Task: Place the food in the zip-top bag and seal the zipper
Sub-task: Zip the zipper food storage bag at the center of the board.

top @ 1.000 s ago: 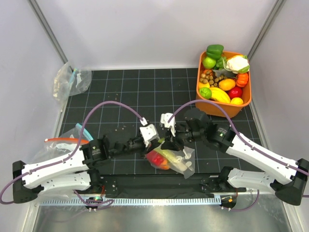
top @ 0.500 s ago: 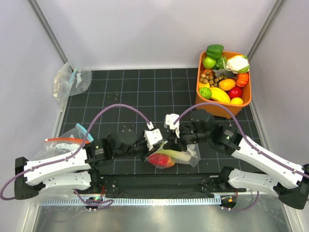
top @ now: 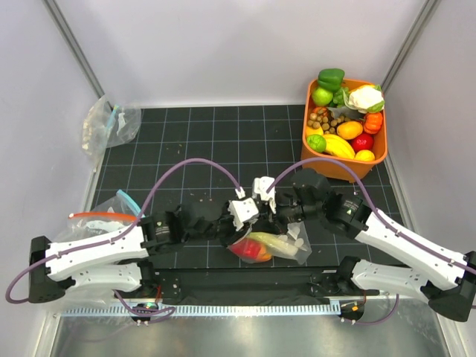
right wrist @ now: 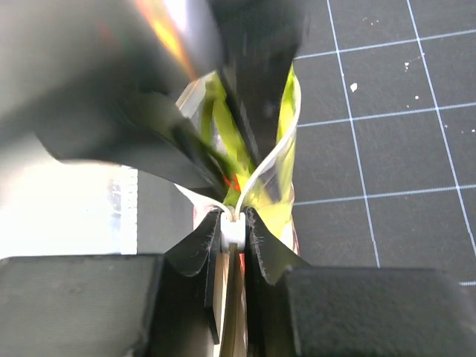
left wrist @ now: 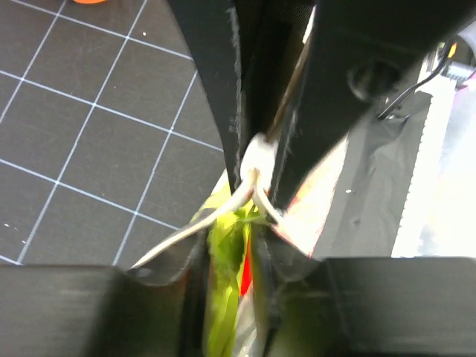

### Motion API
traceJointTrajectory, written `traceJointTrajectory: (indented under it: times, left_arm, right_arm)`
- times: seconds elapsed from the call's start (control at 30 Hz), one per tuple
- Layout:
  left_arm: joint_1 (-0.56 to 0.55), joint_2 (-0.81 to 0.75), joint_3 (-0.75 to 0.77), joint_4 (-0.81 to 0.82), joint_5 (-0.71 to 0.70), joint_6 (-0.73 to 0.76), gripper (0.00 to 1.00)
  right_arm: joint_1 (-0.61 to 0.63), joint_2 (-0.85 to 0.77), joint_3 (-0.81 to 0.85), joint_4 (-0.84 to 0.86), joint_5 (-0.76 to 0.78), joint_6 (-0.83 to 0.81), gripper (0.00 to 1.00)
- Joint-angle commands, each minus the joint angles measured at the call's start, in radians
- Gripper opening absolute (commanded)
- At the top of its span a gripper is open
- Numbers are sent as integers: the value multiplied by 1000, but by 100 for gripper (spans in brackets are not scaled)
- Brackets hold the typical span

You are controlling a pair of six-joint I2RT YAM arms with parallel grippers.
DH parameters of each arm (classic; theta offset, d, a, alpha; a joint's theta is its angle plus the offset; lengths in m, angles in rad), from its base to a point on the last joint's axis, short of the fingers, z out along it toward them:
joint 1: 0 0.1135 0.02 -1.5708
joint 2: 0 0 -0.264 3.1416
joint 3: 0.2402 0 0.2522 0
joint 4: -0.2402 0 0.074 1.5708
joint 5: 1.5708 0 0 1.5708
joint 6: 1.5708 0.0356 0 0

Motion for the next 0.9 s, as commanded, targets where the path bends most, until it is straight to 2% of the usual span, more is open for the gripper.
traceJointTrajectory:
  times: [0.0, 0.13, 0.37, 0.5, 0.6, 0.63, 0.67, 0.77, 0.87]
  left_arm:
    - [-5, -93, -40, 56, -24, -23, 33]
    - [-5, -146, -62, 88, -12, -30, 39]
    - [-5, -115, -50, 80, -15, -43, 54]
    - [-5, -129, -53, 80, -22, -47, 56]
    - [-5, -149, -60, 86, -33, -49, 48]
    - [-4, -155, -62, 87, -36, -49, 41]
    - [-4, -160, -63, 88, -41, -50, 23]
    - [-5, -178, -71, 90, -58, -52, 3]
    - [-5, -175, -73, 87, -51, -49, 0]
  right_arm:
    - [5, 5, 34, 107, -42, 5, 1]
    - [5, 19, 29, 135, -44, 21, 1]
    - [5, 20, 23, 154, -56, 28, 1]
    - [5, 3, 17, 161, -54, 28, 1]
    - [5, -1, 14, 161, -51, 27, 1]
    - [5, -4, 14, 161, -51, 27, 1]
    - [5, -7, 12, 161, -51, 24, 1]
    - [5, -21, 6, 161, -44, 21, 1]
    - [6, -40, 0, 166, -30, 21, 1]
